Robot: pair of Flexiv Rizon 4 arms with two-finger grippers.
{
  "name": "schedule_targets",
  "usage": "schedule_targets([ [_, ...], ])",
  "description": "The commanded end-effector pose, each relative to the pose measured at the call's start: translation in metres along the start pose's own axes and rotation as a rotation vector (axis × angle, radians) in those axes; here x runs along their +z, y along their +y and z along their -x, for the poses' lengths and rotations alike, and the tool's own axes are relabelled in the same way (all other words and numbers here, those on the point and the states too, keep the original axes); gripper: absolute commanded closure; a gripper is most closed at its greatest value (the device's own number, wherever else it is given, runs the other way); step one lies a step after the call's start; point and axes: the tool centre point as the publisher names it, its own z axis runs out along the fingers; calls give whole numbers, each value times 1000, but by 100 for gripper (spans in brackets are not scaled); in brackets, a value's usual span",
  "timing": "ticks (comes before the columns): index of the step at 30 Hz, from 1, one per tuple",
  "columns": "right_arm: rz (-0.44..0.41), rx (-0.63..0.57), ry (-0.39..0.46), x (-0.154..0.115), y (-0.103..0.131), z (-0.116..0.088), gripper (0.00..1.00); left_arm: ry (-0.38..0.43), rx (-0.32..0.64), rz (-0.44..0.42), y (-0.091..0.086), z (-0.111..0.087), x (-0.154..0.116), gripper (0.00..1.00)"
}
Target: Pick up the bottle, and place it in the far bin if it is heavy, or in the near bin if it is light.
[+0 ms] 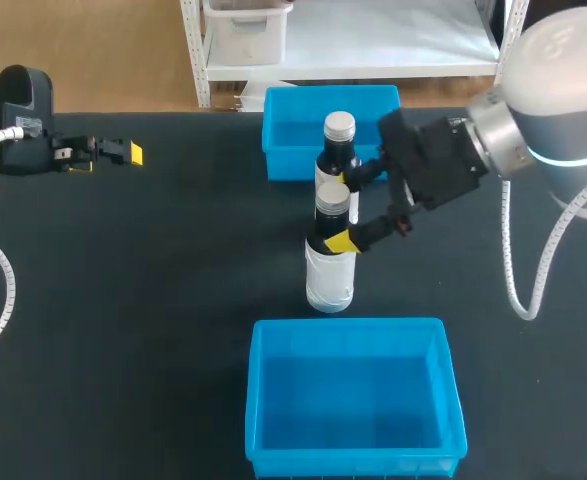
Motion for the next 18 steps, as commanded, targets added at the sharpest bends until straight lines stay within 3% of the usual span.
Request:
schedule_targets([
  [1, -3, 4, 3, 2, 0, 2, 0, 0, 0, 0, 0, 0, 0, 0],
  [18, 4, 11, 30, 7, -2, 3, 0, 0, 0, 0, 0, 0, 0, 0],
])
